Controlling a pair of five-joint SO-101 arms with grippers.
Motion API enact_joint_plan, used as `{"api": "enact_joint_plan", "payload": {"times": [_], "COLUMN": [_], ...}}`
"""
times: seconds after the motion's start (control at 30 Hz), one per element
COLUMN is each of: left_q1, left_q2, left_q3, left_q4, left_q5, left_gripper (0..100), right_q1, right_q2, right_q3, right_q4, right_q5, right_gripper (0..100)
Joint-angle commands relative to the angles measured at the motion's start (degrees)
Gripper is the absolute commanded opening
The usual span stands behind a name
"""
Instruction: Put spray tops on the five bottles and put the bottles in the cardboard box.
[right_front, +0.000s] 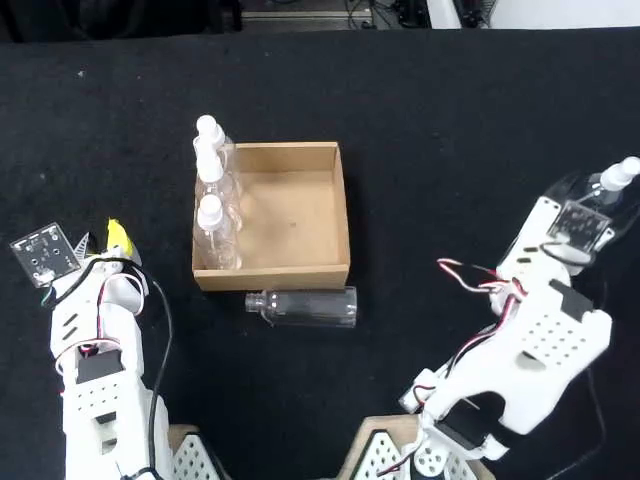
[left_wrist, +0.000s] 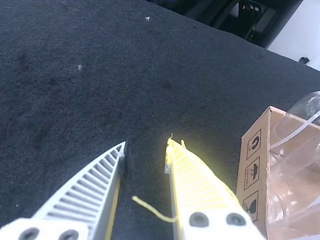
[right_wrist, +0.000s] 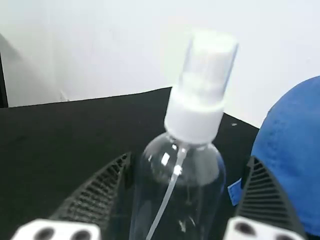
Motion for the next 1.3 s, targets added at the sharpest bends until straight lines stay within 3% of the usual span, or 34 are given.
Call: {"api": "enact_joint_plan", "payload": {"times": [0.0,0.27,0.67,1.03,1.27], "left_q1": [0.1,0.1,0.1,0.1,0.1], "left_q2": [-1.1,-1.1,-1.1,-1.1,-1.1], "left_q3": [0.7,0.7,0.7,0.6,0.6], "left_q4": [-1.2,-1.2,-1.2,-1.2,-1.2], "left_q5": [-0.6,-0.6,-0.6,-0.6,-0.6], "left_gripper": [12,12,12,12,12], "right_q1": [-1.1,-0.8,-0.1,0.9,-1.2], "right_q2": [-5.7,-3.6,-1.8,-2.3,-11.5], "right_q3": [0.0,-2.7,-3.7,-3.3,4.1], "right_q4": [1.8,2.1,1.7,1.8,2.2], "right_q5": [0.2,0.5,0.6,0.3,0.6], "right_gripper": [29.2,24.6,1.1,1.1,1.1]}}
